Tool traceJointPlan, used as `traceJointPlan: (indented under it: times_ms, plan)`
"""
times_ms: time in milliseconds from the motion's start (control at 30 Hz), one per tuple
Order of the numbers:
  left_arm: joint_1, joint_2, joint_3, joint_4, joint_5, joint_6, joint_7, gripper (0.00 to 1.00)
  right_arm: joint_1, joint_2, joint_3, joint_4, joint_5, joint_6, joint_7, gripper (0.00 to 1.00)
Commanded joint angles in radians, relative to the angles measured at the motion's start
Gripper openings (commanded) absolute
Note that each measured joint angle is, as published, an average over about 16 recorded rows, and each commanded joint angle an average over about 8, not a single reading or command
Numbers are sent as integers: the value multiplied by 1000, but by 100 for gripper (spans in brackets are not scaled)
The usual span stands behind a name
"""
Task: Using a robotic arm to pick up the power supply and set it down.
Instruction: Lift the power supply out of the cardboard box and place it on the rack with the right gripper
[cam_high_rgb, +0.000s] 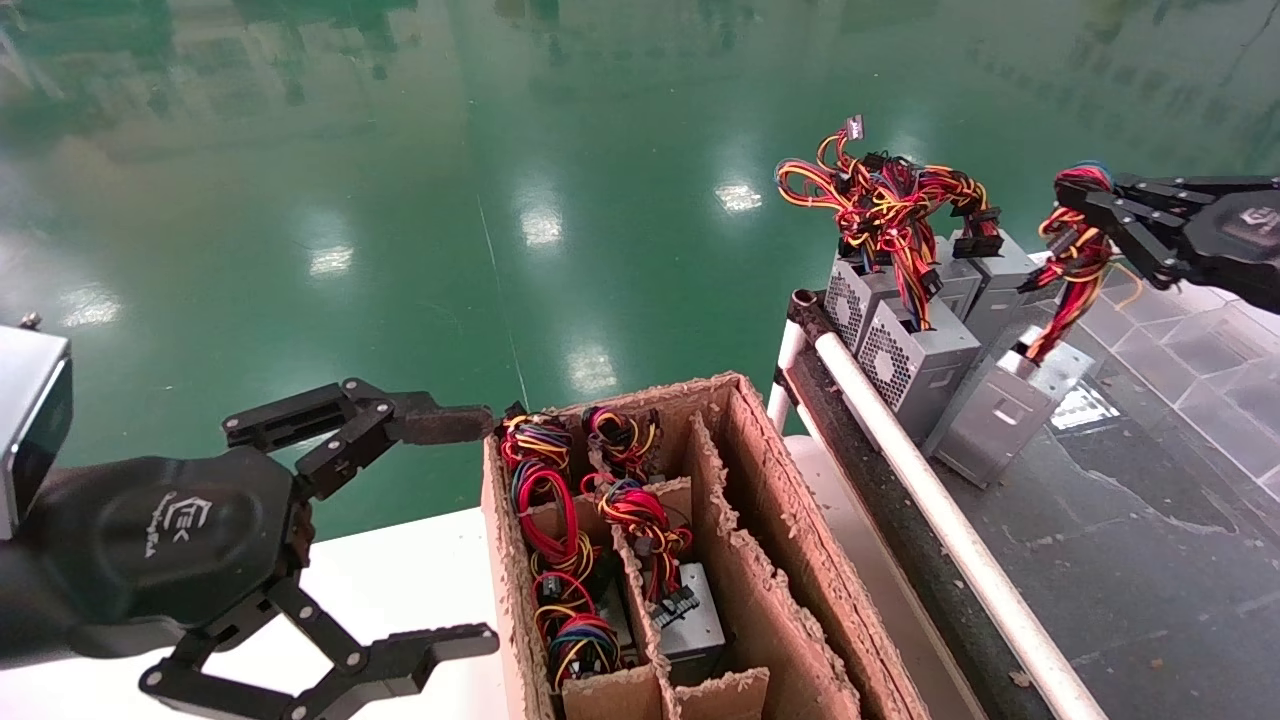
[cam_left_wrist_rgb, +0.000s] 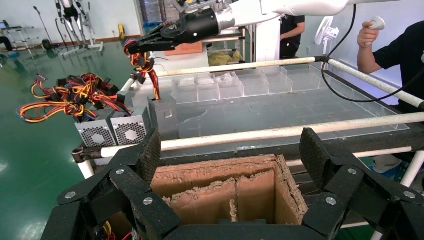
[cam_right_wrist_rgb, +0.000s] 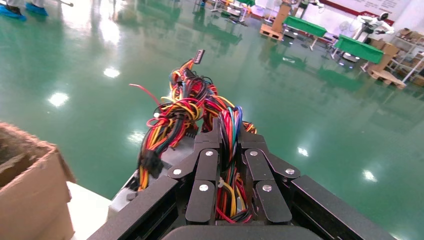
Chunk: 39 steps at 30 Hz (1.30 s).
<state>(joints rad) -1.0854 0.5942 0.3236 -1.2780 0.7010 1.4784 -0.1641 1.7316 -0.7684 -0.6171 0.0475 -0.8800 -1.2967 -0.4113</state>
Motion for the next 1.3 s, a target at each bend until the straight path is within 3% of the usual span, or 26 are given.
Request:
traceJointPlan:
  times_ms: [33,900,1167,1200,1300]
  plan:
    - [0,0,0,0,0,0,0,100,4,-16,-4,-6,-6,21,-9,0]
    - [0,0,1,0,-1,0,0,100,53,-161,-20,-26,-30,148,-80,0]
    - [0,0,1,0,-1,0,1,100,55,-176,-8,-27,-14,155,-108,0]
    - [0,0,1,0,-1,0,1,100,54,-177,-8,-27,-14,154,-111,6]
    - [0,0,1,0,-1,0,1,100,48,-180,-9,-29,-15,150,-122,43]
